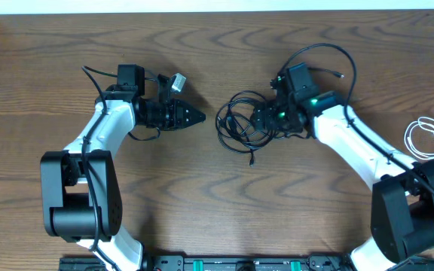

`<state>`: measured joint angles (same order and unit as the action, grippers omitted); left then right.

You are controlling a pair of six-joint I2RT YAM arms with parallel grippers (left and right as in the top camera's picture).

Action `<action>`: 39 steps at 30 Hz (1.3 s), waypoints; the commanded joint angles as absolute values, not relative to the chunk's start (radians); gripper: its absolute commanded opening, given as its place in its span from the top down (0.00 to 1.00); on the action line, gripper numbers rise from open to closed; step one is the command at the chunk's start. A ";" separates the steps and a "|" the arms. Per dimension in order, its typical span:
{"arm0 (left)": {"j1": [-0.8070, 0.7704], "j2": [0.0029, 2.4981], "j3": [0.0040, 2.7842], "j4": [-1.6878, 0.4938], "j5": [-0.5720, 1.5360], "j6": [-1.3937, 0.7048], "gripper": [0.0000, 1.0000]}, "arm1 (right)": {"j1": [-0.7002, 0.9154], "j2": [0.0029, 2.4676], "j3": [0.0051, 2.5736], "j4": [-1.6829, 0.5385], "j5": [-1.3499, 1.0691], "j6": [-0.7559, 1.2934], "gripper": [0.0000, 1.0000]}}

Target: Untangle cables

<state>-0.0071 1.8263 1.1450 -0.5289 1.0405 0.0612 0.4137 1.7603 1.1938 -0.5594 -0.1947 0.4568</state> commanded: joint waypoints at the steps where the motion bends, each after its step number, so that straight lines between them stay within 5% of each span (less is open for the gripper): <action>1: -0.006 1.829 1.161 -0.528 1.034 0.081 0.75 | 0.450 1.769 1.183 -0.556 0.004 0.471 0.23; 12: -0.006 1.829 1.161 -0.528 1.034 0.081 0.75 | 0.472 1.769 1.159 -0.544 0.125 0.501 0.41; 27: -0.006 1.829 1.161 -0.529 1.034 0.081 0.75 | 0.472 1.769 0.994 -0.289 0.073 0.501 0.39; 39: -0.006 1.829 1.161 -0.528 1.034 0.081 0.75 | 0.469 1.769 0.894 -0.170 0.181 0.501 0.63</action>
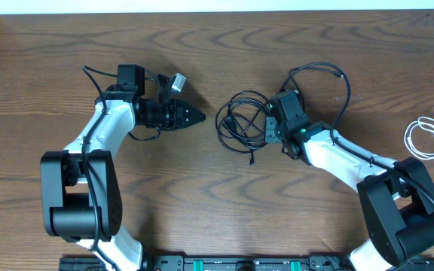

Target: Untangle cables

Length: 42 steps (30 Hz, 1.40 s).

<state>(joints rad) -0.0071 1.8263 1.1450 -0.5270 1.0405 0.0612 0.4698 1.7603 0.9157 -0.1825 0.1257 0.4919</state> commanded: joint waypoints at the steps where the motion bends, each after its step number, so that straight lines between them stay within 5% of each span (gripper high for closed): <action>1: -0.006 1.829 1.161 -0.528 1.034 0.081 0.75 | 0.467 1.769 0.884 -0.154 0.178 0.501 0.65; 11: -0.006 1.829 1.161 -0.529 1.034 0.081 0.75 | 0.467 1.769 0.868 -0.109 0.166 0.501 0.71; 24: -0.006 1.829 1.161 -0.528 1.034 0.082 0.75 | 0.467 1.769 0.868 -0.067 0.165 0.501 0.67; 26: -0.006 1.829 1.161 -0.528 1.034 0.082 0.75 | 0.467 1.769 0.868 -0.071 0.165 0.501 0.62; 30: -0.006 1.829 1.161 -0.528 1.019 0.081 0.75 | 0.465 1.760 0.873 -0.057 0.147 0.515 0.37; 42: -0.006 1.829 1.161 -0.520 1.000 0.081 0.75 | 0.464 1.753 0.888 -0.013 0.147 0.571 0.15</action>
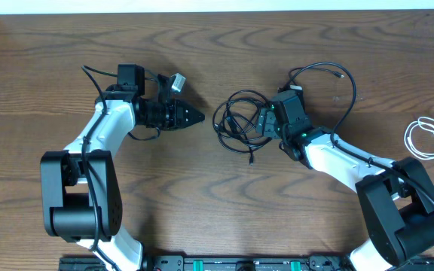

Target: Untangle cables

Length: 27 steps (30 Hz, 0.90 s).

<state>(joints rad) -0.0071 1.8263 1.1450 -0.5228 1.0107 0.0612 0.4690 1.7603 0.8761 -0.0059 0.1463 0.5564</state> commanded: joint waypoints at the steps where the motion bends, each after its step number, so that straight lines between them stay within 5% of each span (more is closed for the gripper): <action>1: -0.006 1.829 1.161 -0.521 1.000 0.081 0.75 | 0.464 1.753 0.888 -0.017 0.147 0.571 0.15; 13: -0.006 1.829 1.161 -0.520 1.000 0.081 0.75 | 0.464 1.754 0.888 0.105 0.187 0.571 0.02; 27: -0.006 1.829 1.161 -0.519 1.000 0.081 0.75 | 0.465 1.786 0.888 0.109 0.201 0.493 0.01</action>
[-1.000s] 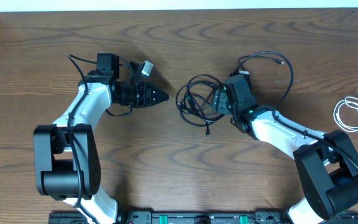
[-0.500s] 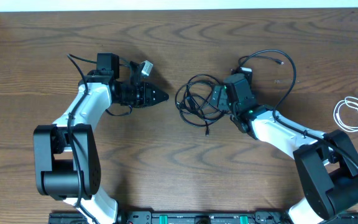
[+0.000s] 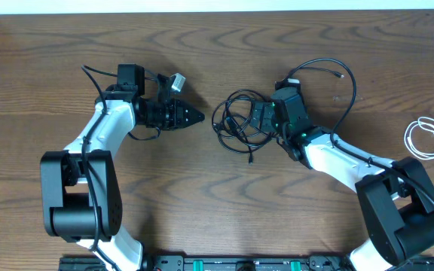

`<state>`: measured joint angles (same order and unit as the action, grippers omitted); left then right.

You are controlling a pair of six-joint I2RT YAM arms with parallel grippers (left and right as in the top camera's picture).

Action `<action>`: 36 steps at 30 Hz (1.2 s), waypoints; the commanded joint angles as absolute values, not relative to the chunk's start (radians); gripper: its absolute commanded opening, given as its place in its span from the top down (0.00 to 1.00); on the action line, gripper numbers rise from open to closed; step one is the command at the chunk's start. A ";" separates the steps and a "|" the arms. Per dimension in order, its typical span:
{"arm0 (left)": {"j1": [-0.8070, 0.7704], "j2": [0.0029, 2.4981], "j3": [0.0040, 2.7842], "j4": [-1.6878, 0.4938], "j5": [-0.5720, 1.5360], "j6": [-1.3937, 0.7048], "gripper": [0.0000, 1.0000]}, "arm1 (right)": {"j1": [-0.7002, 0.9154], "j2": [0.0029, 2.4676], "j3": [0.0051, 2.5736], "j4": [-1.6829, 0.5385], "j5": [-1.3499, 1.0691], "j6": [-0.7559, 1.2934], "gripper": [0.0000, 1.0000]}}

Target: Untangle cables

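A tangle of black cables point(image 3: 234, 120) lies on the wooden table point(image 3: 217, 203) at mid-centre, with one loose end trailing down to a plug point(image 3: 252, 159). My right gripper point(image 3: 257, 119) reaches in from the right, and its fingers are among the tangle's right-hand loops. Black on black hides how the jaws stand. My left gripper point(image 3: 195, 116) points right, its tip a short way left of the tangle, apart from it. Its fingers are together with nothing between them.
A coiled white cable point(image 3: 426, 138) lies at the far right edge. A small grey connector point(image 3: 177, 81) sits just above the left wrist. The right arm's own black lead point(image 3: 330, 69) arcs behind its wrist.
My right gripper has moved a little further left into the tangle, and the tangle's left loops have shifted slightly left. The left arm is unmoved.
First my right gripper was at the tangle's right side, its wrist set further right and back. Then the wrist sat lower and nearer, with the gripper at the tangle's right edge. After that it stood further in, and now it is deeper among the loops. The left arm stayed still.
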<state>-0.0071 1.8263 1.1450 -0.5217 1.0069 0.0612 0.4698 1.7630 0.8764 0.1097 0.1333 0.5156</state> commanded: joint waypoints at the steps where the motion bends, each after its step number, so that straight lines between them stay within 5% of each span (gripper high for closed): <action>1: -0.006 1.829 1.161 -0.519 1.000 0.081 0.75 | 0.462 1.786 0.888 0.109 0.236 0.494 0.01; 15: -0.006 1.829 1.161 -0.517 1.000 0.081 0.75 | 0.454 1.568 0.898 -0.004 0.144 0.552 0.01; 24: -0.006 1.829 1.161 -0.517 1.000 0.081 0.75 | 0.484 1.702 0.897 0.003 0.076 0.541 0.01; 36: -0.006 1.829 1.161 -0.517 1.000 0.081 0.75 | 0.458 1.865 0.897 0.040 0.107 0.506 0.89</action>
